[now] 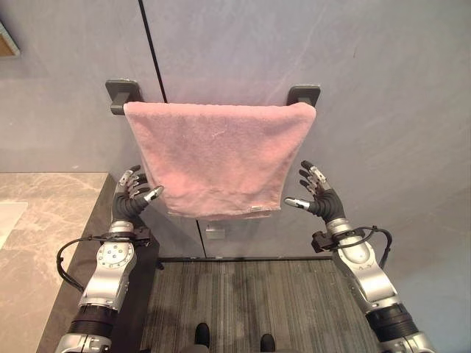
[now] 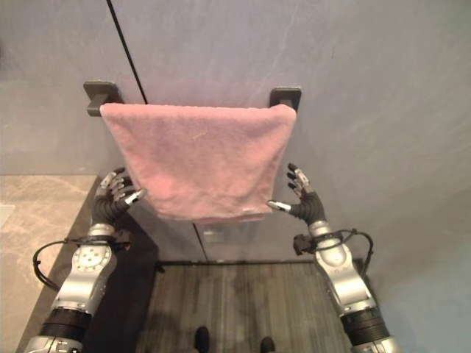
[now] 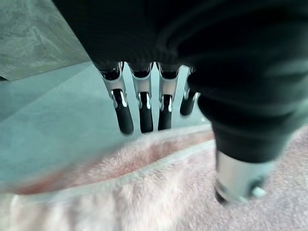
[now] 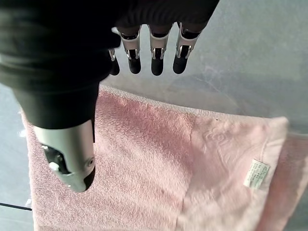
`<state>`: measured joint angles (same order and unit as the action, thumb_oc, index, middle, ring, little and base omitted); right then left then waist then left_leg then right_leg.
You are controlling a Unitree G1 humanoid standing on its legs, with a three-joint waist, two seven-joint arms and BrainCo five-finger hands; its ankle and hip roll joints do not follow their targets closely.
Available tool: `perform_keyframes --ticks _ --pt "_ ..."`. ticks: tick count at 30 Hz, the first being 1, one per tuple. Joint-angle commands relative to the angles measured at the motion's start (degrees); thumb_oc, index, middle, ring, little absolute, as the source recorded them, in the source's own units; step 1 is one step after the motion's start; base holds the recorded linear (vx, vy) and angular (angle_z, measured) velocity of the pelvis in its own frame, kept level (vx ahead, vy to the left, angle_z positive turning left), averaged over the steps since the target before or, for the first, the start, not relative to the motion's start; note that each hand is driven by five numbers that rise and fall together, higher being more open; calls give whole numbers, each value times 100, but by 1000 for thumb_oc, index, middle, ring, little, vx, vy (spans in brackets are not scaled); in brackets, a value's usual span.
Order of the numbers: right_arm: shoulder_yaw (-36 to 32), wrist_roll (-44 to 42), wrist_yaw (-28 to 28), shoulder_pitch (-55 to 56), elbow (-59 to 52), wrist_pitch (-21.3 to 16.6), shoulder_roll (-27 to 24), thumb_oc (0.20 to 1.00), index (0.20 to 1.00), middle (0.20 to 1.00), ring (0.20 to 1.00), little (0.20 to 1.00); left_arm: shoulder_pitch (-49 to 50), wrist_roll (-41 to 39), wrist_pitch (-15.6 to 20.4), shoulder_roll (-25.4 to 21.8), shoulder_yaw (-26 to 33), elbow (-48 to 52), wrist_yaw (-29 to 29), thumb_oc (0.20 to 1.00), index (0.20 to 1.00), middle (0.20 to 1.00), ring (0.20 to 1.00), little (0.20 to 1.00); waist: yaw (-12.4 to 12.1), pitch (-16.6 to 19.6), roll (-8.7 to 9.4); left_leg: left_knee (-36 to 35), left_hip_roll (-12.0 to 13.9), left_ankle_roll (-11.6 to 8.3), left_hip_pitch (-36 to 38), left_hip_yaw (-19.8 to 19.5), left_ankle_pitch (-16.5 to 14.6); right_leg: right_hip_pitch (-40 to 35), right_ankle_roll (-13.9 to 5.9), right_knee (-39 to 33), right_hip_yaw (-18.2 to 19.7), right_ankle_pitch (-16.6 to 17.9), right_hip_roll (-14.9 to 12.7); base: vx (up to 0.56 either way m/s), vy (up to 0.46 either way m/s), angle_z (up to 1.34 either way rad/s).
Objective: Put brush and paste in cup on sink, flatten towel.
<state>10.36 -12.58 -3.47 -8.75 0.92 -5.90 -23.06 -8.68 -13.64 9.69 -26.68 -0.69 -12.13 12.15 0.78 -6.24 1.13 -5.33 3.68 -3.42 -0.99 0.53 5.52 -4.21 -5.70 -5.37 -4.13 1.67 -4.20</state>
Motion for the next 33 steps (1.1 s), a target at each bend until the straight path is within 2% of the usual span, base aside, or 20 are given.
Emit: perform_keyframes --ticks 1,15,24,33 --pt "-153 45 40 -205 -113 -151 99 1000 1000 1000 1000 1000 -252 -88 184 -398 199 -112 1 1000 1000 1000 1000 1000 -71 46 249 227 -87 90 422 181 -1083 48 -397 90 -271 -495 -433 0 0 0" --pt "-407 97 -81 -65 -159 -102 4 1000 1000 1000 1000 1000 146 328 117 -424 415 30 129 1000 1000 1000 1000 1000 -92 134 153 199 -92 57 515 163 -1089 -108 -401 74 -368 -553 -457 -3 -12 4" --pt "-887 208 -117 294 -193 -14 -93 1000 1000 1000 1000 1000 1023 130 167 85 661 582 -49 1000 1000 1000 1000 1000 -155 218 21 314 -107 58 523 66 -1118 -193 -352 184 -483 -648 -490 -24 -47 8" --pt "-1163 270 -81 610 -155 -2 -66 1000 1000 1000 1000 1000 1478 -234 124 454 430 681 -481 1000 1000 1000 1000 1000 -160 268 -139 426 -72 47 560 -12 -1139 -276 -252 269 -525 -747 -461 -21 -68 4"
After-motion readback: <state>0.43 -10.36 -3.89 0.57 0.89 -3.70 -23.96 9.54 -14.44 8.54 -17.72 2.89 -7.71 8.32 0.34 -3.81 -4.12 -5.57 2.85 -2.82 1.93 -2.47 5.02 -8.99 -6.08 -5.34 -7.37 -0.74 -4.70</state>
